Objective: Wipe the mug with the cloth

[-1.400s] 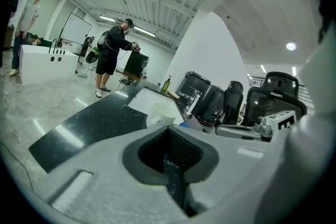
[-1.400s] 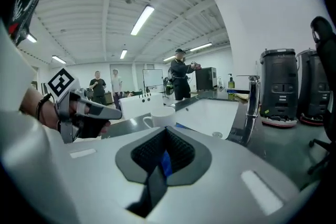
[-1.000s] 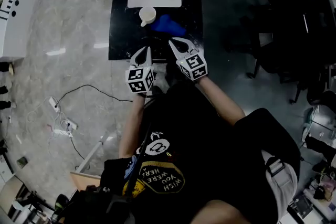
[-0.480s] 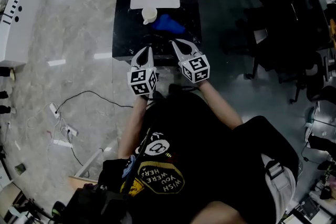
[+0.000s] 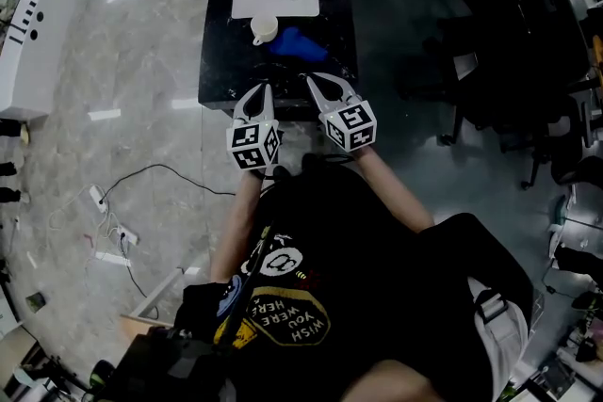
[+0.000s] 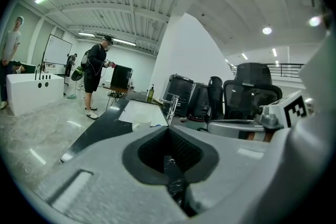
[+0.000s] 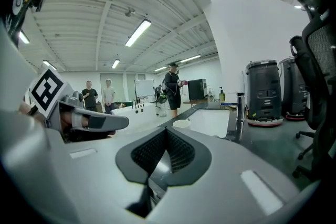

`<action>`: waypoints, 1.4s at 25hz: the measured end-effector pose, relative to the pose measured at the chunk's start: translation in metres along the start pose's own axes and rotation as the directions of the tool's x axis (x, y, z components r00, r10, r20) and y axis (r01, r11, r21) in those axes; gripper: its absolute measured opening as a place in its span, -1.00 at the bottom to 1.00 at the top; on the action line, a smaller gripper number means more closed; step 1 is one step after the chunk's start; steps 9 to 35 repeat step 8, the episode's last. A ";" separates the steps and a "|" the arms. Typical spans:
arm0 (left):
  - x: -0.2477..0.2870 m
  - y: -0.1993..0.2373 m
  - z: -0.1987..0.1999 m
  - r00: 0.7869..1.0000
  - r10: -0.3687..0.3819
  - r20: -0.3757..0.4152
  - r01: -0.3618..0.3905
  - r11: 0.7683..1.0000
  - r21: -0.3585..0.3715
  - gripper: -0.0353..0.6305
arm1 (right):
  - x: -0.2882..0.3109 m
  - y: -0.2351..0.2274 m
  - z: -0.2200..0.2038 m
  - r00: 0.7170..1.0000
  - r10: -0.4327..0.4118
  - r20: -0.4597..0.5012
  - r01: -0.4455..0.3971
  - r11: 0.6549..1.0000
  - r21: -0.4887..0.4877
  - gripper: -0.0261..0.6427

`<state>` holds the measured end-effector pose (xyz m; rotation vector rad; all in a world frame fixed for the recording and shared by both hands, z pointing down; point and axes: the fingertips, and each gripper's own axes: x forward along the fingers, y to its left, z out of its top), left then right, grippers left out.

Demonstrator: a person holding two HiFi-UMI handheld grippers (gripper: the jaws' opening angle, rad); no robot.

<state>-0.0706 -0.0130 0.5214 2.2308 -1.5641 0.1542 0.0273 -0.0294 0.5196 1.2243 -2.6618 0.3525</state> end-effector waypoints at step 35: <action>0.003 -0.009 0.000 1.000 -0.008 0.000 0.008 1.000 0.005 -0.88 | -0.006 -0.003 0.001 1.000 0.010 0.000 -0.010 1.000 0.003 -0.92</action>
